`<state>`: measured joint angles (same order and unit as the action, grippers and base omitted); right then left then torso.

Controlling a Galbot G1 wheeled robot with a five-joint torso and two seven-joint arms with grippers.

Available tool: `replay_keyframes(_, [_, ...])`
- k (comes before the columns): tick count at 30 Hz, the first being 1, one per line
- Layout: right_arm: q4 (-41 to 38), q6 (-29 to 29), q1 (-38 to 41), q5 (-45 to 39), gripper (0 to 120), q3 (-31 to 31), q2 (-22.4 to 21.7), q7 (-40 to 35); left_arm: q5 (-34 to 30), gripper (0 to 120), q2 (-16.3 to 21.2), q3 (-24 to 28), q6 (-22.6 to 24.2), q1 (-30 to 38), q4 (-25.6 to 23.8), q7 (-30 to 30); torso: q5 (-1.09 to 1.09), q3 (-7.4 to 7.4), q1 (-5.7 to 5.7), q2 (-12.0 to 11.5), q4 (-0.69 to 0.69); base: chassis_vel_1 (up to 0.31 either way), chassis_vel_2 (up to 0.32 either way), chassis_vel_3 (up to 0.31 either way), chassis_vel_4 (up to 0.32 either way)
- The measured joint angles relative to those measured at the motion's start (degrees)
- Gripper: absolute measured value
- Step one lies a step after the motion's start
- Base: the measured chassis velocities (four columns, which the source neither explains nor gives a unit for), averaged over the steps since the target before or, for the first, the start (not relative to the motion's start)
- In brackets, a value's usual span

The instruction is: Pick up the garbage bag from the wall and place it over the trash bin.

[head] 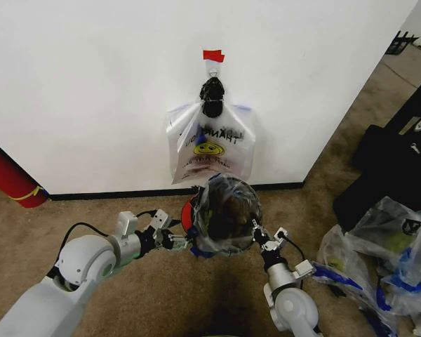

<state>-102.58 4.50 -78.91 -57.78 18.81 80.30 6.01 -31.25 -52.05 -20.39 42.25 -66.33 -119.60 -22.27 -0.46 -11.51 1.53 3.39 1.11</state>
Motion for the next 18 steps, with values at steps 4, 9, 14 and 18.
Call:
replay_keyframes(4, [0.11, 0.16, 0.13, 0.24, 0, -0.06, 0.06, 0.07, 0.09, 39, -0.07, 0.3, -0.02, -0.02, -0.25, 0.06, 0.0, 0.0, 0.0, 0.0, 0.0, 0.0, 0.0, 0.0, 0.0])
replay_keyframes(9, [0.21, 0.29, 0.23, 0.36, 0, -0.16, 0.24, 0.07, 1.12, 24, -0.08, 0.72, -0.05, -0.02, -0.15, 0.08, 0.0, 0.0, 0.0, 0.0, 0.0, 0.0, 0.0, 0.0, 0.0])
replay_keyframes(14, [0.07, 0.37, 0.22, 0.43, 0, -0.25, 0.37, -0.01, 2.6, 6, 0.0, 1.08, -0.07, 0.08, 0.4, 0.01, 0.0, 0.0, 0.0, 0.0, 0.0, 0.0, 0.0, 0.0, 0.0])
replay_keyframes(18, [-0.31, 0.4, 0.17, 0.44, 0, -0.28, 0.44, -0.14, 3.62, 0, 0.03, 1.42, -0.08, 0.14, 0.85, -0.06, 0.0, 0.0, 0.0, 0.0, 0.0, 0.0, 0.0, 0.0, 0.0])
